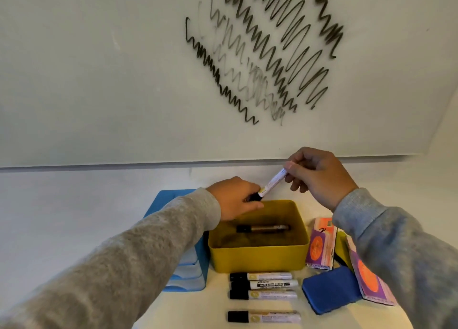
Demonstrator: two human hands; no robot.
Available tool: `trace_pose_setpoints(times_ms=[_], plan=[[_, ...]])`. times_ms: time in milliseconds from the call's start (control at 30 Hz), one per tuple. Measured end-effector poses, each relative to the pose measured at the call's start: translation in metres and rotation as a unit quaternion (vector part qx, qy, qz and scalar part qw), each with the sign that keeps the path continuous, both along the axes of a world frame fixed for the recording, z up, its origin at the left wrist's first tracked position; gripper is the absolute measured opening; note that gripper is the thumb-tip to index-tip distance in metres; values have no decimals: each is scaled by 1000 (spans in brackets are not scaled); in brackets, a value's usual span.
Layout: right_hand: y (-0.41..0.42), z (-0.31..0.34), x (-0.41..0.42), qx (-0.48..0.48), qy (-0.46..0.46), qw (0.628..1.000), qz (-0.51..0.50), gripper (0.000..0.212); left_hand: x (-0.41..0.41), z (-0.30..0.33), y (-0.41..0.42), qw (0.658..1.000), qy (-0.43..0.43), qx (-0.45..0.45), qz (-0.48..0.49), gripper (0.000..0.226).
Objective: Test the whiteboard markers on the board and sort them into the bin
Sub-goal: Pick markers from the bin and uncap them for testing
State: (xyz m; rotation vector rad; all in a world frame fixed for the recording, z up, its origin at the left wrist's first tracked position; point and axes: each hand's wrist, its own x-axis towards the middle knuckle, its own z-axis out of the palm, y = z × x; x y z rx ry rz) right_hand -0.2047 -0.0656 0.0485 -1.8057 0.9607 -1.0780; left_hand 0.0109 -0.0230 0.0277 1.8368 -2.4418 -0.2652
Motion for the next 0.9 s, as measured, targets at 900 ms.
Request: trace_pose_setpoints(times_ms=[900], plan=[[50, 52, -3, 234, -265, 928, 118, 24, -27, 78, 54, 961, 5, -273, -35, 32]])
